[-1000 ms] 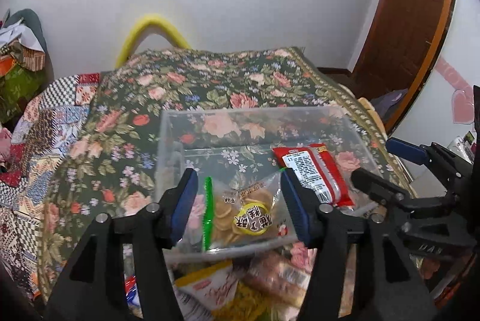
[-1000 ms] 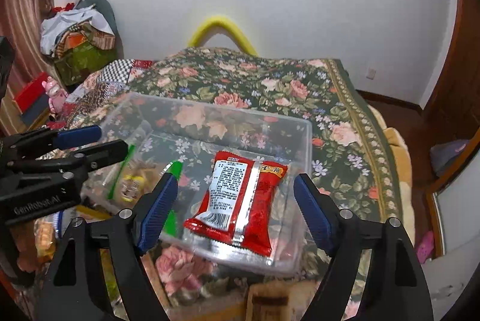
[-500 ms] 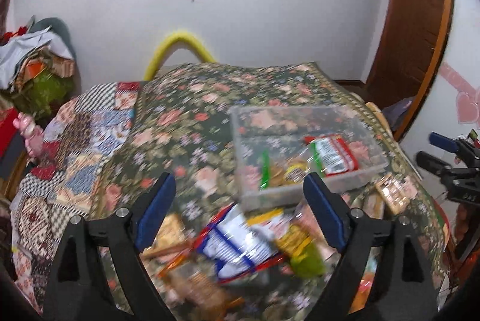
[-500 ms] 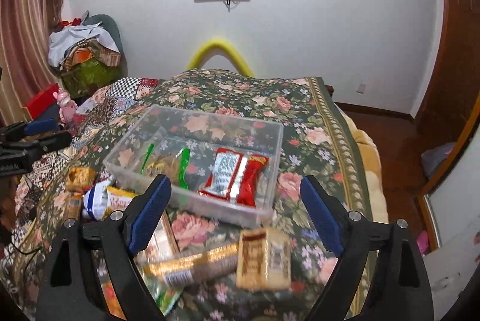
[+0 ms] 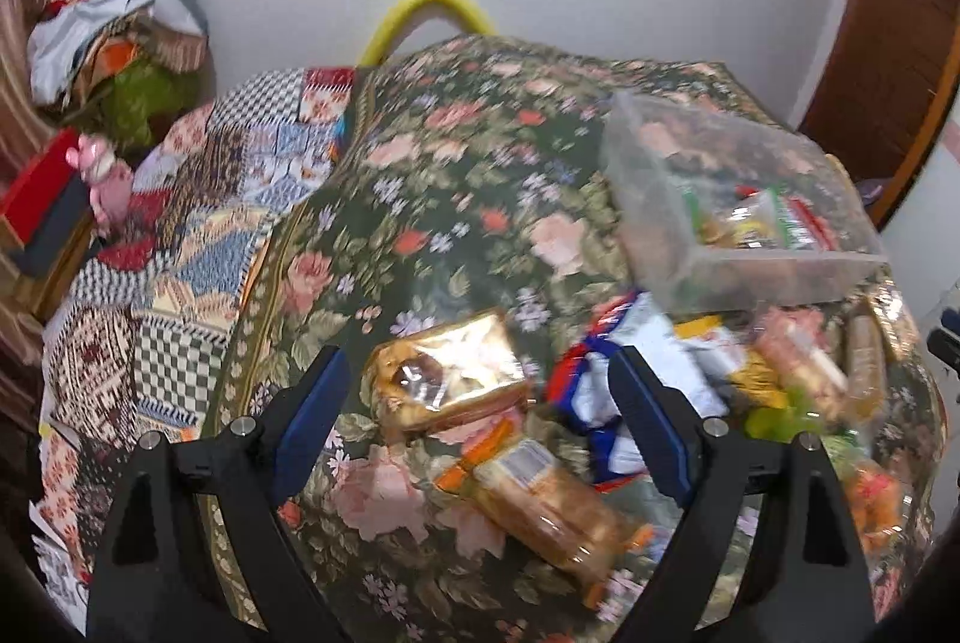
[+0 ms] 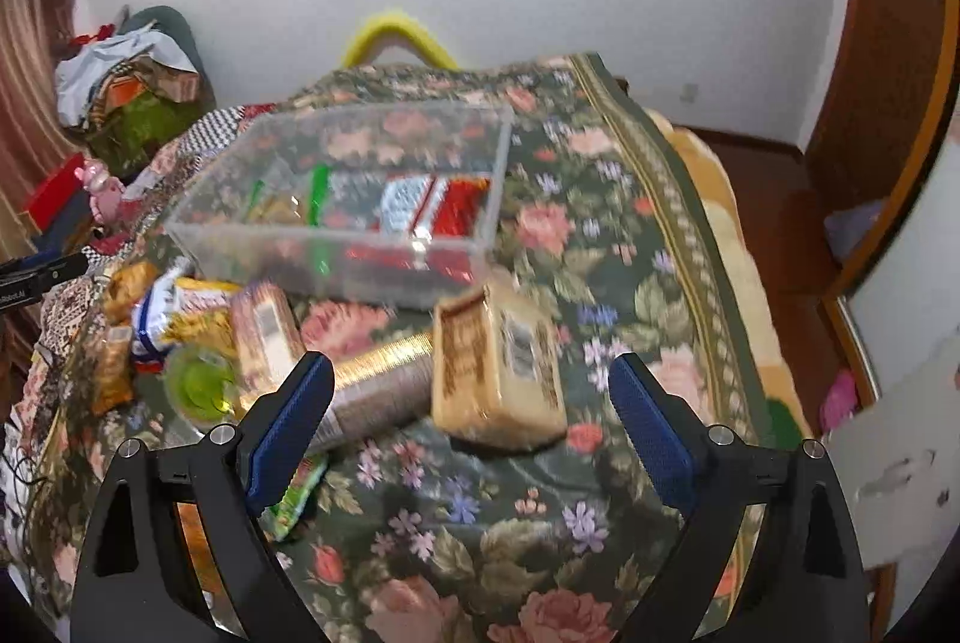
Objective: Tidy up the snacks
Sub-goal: 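Grasp the wrapped brown pastry with the left tool while the right tool grasps the beige bread block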
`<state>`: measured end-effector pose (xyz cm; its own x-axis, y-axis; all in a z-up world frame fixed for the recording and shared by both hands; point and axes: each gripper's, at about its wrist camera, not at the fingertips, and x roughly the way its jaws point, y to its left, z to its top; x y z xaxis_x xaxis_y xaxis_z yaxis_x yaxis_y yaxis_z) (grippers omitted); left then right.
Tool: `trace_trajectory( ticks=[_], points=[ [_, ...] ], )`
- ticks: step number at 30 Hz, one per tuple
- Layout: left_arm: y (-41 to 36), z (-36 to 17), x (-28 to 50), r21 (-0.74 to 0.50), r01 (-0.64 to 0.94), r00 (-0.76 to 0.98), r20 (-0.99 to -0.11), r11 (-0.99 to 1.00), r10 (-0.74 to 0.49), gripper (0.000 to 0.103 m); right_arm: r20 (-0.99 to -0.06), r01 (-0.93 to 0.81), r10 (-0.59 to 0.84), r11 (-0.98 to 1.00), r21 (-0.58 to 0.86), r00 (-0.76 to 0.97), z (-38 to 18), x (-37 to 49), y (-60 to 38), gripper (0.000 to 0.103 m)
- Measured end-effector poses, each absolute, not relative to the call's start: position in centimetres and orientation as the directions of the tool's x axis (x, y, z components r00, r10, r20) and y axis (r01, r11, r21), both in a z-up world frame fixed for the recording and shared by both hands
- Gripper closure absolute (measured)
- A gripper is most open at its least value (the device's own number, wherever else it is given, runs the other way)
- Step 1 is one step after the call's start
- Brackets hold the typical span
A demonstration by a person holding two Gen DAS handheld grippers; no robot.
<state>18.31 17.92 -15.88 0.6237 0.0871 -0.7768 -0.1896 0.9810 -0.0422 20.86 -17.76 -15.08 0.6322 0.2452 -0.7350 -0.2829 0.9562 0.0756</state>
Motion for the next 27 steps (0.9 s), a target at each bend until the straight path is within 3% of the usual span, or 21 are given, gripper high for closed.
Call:
trace_trajectory(
  ticks=[7,18,24,26,27],
  points=[
    [19.5,-19.7,20.8,-0.085,-0.237,0.567,-0.821,0.968,0.067,0.015,-0.789,-0.214,0.196,0.973,0.084,0.583,-18.6,22.5,-18.1,0.011],
    [19.9,-22.1,22.7,-0.052,-0.249,0.553,-0.827,0.967,0.098,0.015,-0.807,-0.162,0.16,0.983,0.08,0.568,-20.7,24.4,-19.2,0.013],
    [20.2,-22.3,23.3,-0.054,-0.252,0.566,-0.818,0.966,0.102,0.017,-0.801,-0.16,0.189,0.98,0.118,0.567,-21.1,24.7,-19.6,0.038],
    [20.1,-22.3,23.4,-0.052,-0.25,0.567,-0.817,0.967,0.103,0.024,-0.799,-0.165,0.196,0.979,0.123,0.568,-21.0,24.8,-19.4,0.061],
    [20.1,-22.3,23.3,-0.052,-0.243,0.568,-0.817,0.969,0.099,0.026,-0.801,-0.169,0.199,0.978,0.124,0.564,-21.0,24.9,-19.3,0.065]
  ],
)
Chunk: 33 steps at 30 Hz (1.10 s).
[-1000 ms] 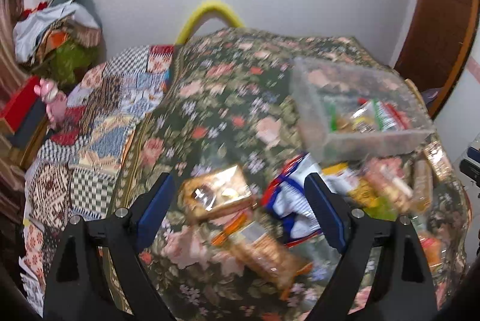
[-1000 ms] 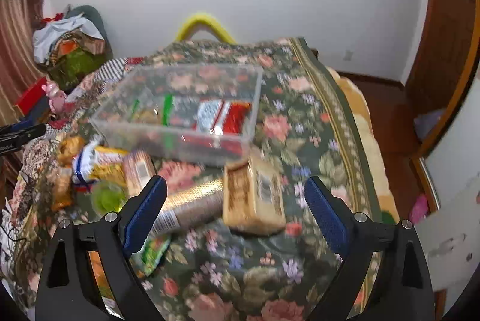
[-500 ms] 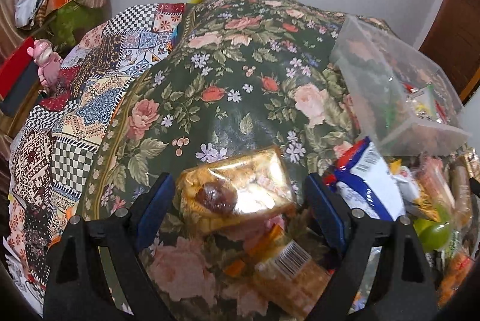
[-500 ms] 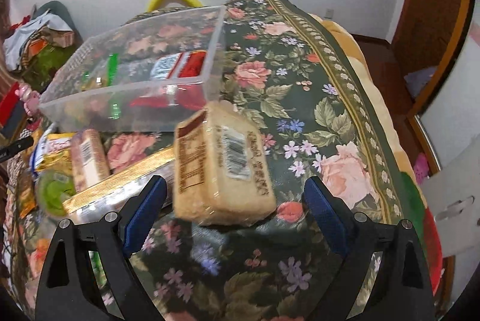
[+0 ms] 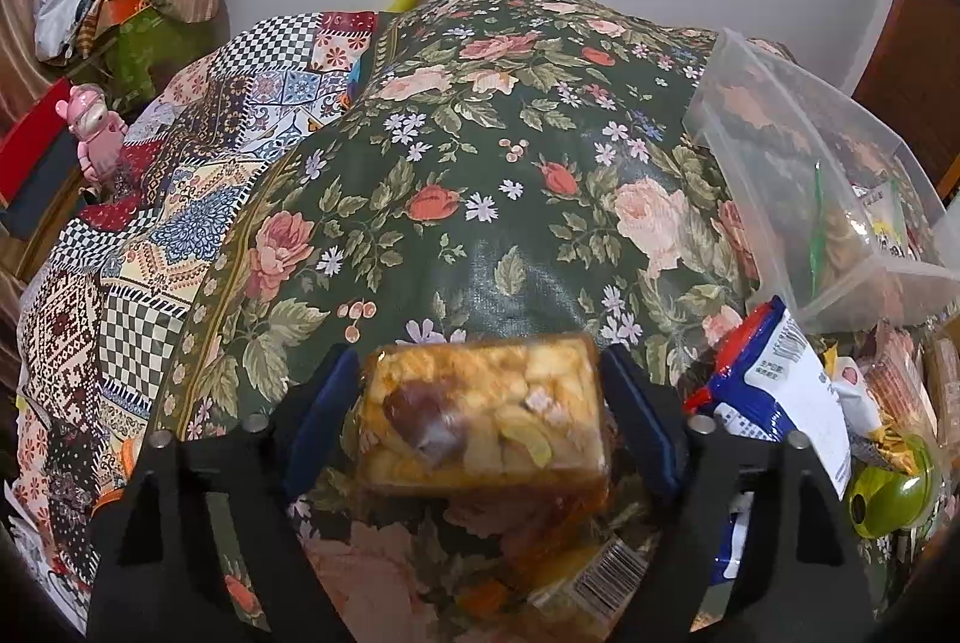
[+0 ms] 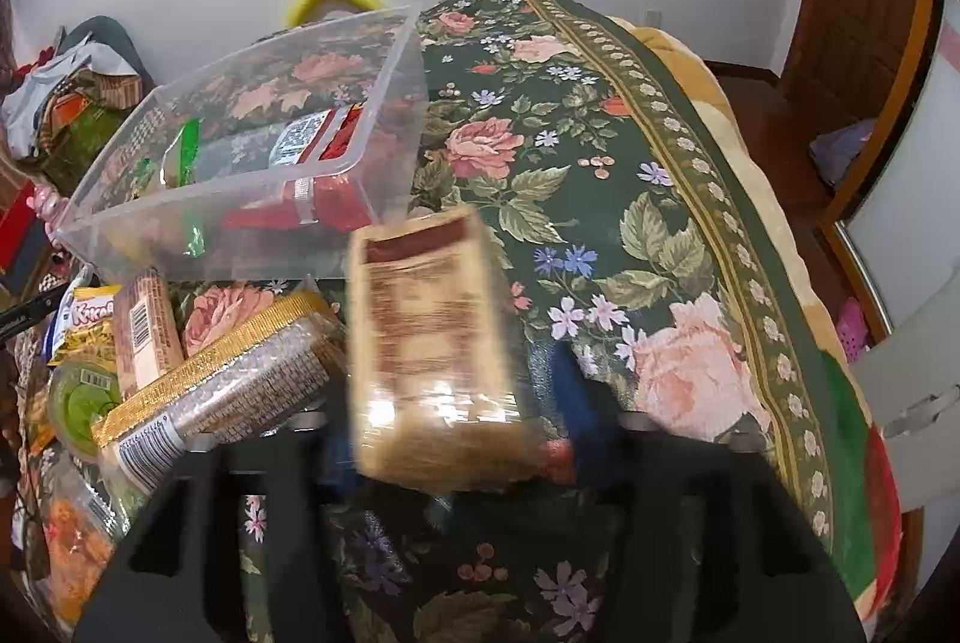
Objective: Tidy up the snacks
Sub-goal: 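Grasp the wrapped brown pastry with the left tool while the right tool grasps the beige bread block, then carry the pastry and bread block into the clear box and open both tools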
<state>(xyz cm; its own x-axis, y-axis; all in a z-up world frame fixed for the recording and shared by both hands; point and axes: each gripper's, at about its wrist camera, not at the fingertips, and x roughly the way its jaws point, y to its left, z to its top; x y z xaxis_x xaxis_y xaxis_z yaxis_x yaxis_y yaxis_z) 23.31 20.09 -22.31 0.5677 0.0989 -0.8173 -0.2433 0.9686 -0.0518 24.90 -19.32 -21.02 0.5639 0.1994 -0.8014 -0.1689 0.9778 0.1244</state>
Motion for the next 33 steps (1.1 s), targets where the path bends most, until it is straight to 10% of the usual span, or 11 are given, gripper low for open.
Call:
trace_trajectory(
  ticks=[33],
  points=[
    [12.4,-9.8,20.8,-0.088,-0.072,0.766,-0.643,0.994,-0.001,0.031,-0.631,-0.258,0.277,0.958,0.125,0.725,-12.4,22.7,-18.3,0.069]
  ],
)
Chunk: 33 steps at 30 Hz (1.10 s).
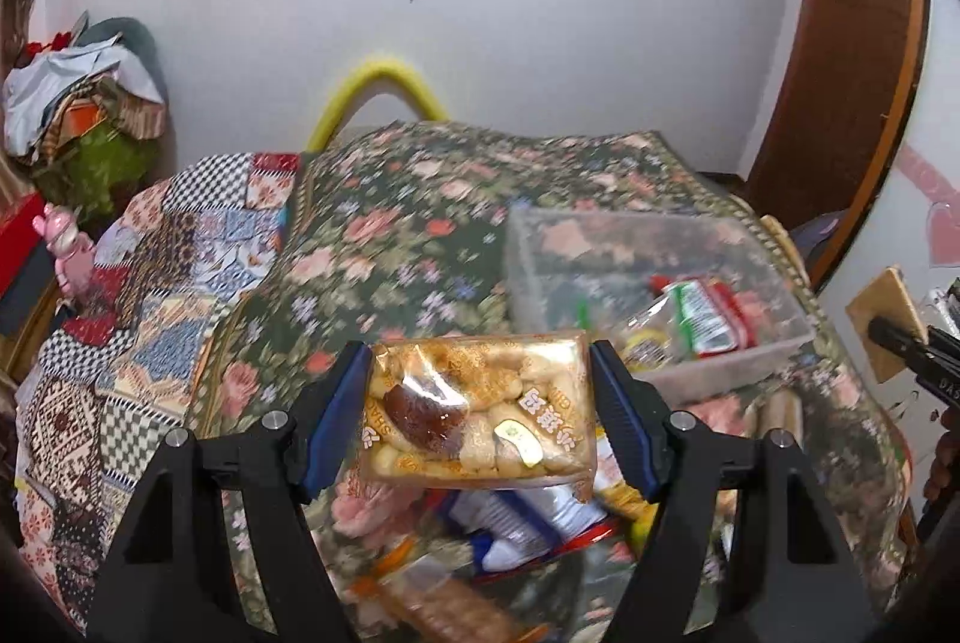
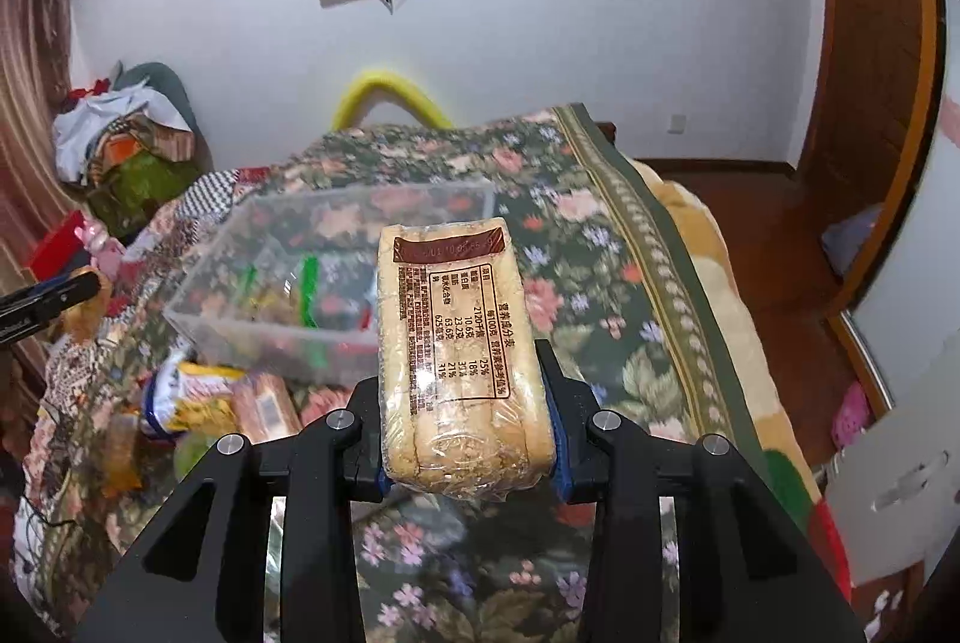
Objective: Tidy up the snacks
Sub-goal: 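Carry the pastry and bread block into the clear box and open both tools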
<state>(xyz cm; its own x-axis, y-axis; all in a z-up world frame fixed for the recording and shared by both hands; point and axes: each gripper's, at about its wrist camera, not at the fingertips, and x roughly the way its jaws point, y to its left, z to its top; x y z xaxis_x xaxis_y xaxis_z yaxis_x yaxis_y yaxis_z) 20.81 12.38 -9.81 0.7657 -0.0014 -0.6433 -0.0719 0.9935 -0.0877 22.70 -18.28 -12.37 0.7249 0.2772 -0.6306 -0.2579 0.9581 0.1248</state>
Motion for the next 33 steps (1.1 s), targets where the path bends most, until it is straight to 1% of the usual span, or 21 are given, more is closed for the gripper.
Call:
trace_trajectory(
  ticks=[7,17,23,33],
  points=[
    [9.3,-8.6,22.9,-0.07,-0.023,0.782,-0.622,0.997,-0.026,0.031,-0.594,-0.305,0.321,0.943,0.13,0.738,-11.1,23.8,-16.6,0.069],
    [6.5,-9.2,26.9,-0.08,0.014,0.77,-0.635,0.997,-0.062,0.031,-0.582,-0.358,0.373,0.922,0.147,0.723,-11.0,26.0,-13.9,0.069],
    [5.7,-10.7,30.2,-0.097,-0.002,0.743,-0.666,0.995,-0.064,0.031,-0.608,-0.385,0.39,0.911,0.148,0.692,-12.3,28.2,-12.2,0.069],
    [4.5,-13.4,35.0,-0.103,-0.017,0.687,-0.724,0.995,-0.063,0.03,-0.685,-0.396,0.39,0.905,0.159,0.615,-14.9,31.3,-10.1,0.069]
  ],
)
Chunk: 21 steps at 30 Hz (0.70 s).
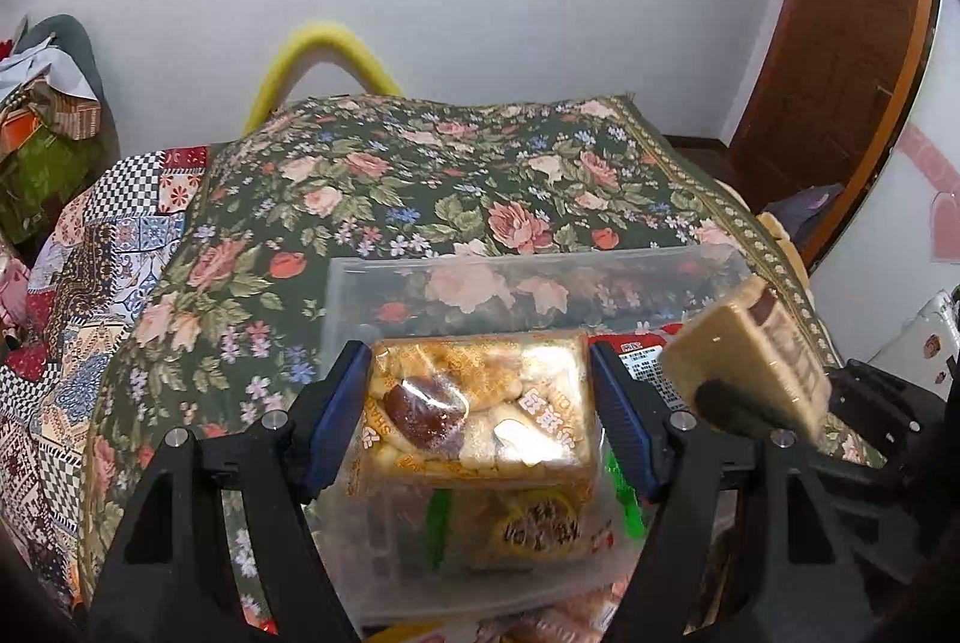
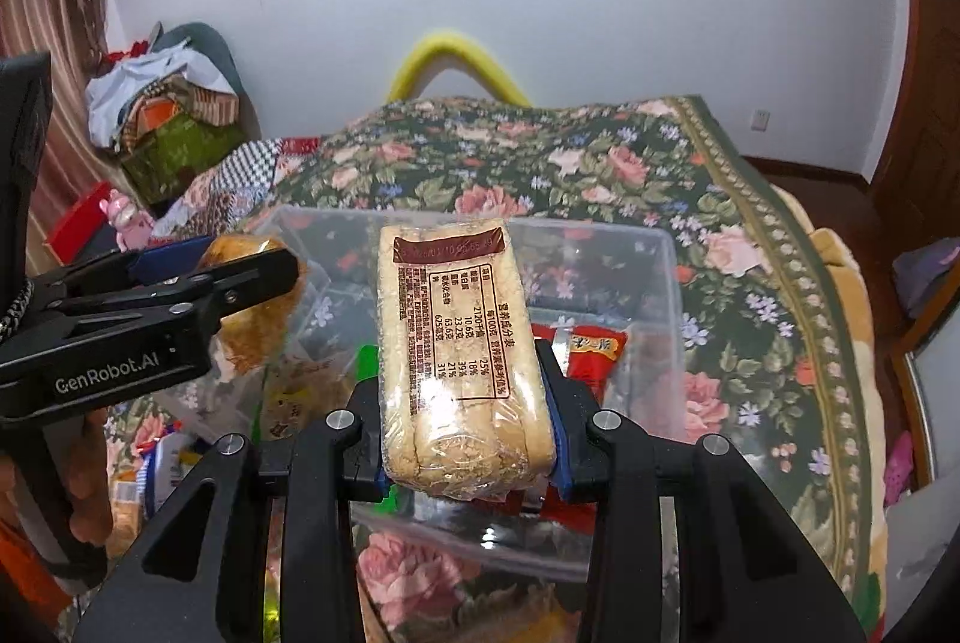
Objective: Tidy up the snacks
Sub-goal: 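Carry the pastry and bread block into the clear box and open both tools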
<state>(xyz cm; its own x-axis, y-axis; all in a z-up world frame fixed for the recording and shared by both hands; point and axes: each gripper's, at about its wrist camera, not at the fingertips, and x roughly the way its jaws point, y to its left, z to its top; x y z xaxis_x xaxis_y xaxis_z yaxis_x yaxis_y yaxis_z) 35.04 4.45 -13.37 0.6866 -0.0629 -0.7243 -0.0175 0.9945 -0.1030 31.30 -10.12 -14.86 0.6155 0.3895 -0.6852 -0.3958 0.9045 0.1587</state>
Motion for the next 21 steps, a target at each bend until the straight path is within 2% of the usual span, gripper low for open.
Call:
trace_trajectory(
  ticks=[5,15,18,21],
  points=[
    [4.0,-14.5,36.5,-0.116,-0.021,0.65,-0.756,0.993,-0.075,0.03,-0.717,-0.404,0.4,0.897,0.179,0.571,-16.0,32.2,-9.9,0.069],
    [4.1,-14.6,36.8,-0.097,-0.018,0.655,-0.753,0.995,-0.062,0.03,-0.749,-0.423,0.382,0.894,0.15,0.542,-17.5,32.3,-9.8,0.068],
    [4.5,-14.5,36.1,-0.108,-0.021,0.653,-0.754,0.994,-0.068,0.03,-0.743,-0.423,0.369,0.897,0.128,0.559,-17.0,31.9,-9.8,0.067],
    [4.8,-14.0,34.6,-0.107,-0.016,0.662,-0.746,0.994,-0.07,0.03,-0.73,-0.426,0.363,0.898,0.109,0.579,-16.3,31.5,-9.8,0.061]
  ],
)
